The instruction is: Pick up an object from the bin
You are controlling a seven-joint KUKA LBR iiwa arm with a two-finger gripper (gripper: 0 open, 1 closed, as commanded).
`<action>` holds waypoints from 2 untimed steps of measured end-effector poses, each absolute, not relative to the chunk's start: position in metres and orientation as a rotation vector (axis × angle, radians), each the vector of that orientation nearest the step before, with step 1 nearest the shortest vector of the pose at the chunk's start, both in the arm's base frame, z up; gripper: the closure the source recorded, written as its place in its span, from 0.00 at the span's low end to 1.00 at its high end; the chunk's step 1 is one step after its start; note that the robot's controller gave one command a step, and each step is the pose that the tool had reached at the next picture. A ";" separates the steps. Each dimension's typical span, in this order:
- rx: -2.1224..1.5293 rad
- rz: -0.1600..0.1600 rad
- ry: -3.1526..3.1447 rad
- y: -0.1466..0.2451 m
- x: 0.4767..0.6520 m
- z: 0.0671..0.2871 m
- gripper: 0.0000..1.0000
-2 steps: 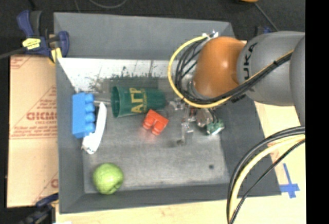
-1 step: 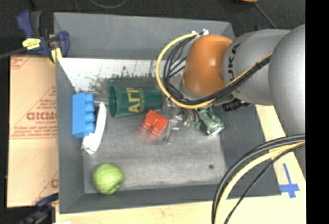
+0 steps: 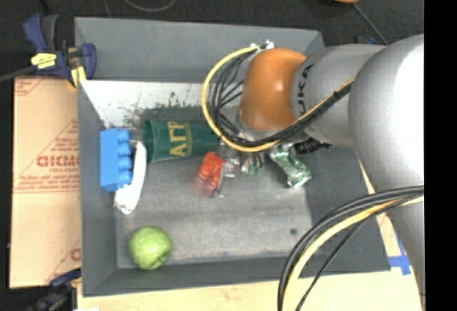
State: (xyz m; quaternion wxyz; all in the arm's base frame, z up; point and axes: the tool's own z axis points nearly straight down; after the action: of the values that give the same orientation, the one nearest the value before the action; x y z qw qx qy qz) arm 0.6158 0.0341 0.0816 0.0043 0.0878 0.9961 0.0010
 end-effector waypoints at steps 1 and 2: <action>0.248 -0.002 3.127 0.020 0.640 0.082 1.00; 0.248 -0.001 3.127 0.020 0.640 0.082 1.00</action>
Offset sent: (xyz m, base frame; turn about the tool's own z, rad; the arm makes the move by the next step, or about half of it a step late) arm 0.0000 0.0000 0.0000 0.0000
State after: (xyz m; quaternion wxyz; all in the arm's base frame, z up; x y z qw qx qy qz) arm 0.6396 0.0199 0.0822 0.0025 0.0791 0.9969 -0.0004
